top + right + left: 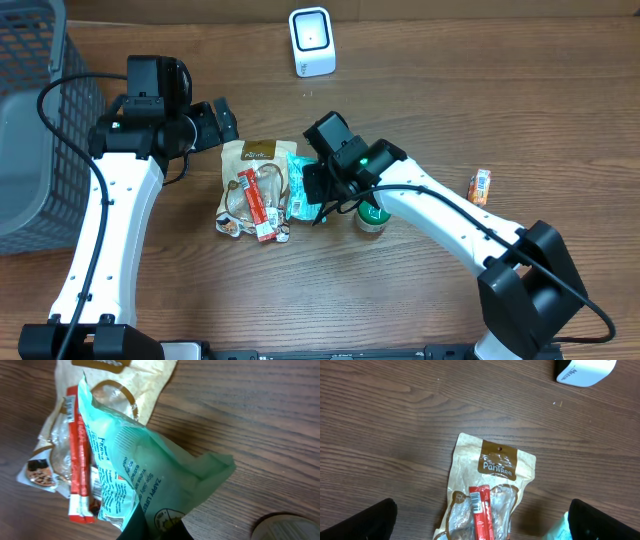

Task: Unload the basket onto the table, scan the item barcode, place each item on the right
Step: 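Move the teal bag left beside the brown bag and release it, then grasp the green-lidded jar with the right gripper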

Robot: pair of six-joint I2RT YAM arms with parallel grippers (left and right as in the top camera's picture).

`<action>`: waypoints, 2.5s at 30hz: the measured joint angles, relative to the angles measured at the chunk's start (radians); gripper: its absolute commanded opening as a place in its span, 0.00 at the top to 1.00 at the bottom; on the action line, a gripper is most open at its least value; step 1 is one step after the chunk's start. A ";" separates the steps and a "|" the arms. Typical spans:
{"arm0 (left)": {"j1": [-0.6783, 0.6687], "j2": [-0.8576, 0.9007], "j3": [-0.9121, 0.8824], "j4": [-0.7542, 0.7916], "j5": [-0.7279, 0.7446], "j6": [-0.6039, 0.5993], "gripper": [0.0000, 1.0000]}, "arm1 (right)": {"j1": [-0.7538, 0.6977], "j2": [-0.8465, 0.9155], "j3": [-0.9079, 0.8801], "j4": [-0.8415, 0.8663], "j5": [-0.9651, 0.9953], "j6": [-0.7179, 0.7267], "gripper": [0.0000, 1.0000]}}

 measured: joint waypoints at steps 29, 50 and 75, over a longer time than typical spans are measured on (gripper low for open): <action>0.000 0.000 0.000 0.000 0.000 0.000 0.00 | -0.003 0.016 -0.037 0.008 0.014 0.005 0.37; 0.000 0.000 0.000 0.000 0.000 0.000 0.00 | -0.077 0.006 0.253 -0.545 0.257 0.130 0.00; 0.000 0.000 0.000 0.000 0.000 0.000 0.00 | -0.077 0.006 -0.132 -0.243 0.222 0.156 0.08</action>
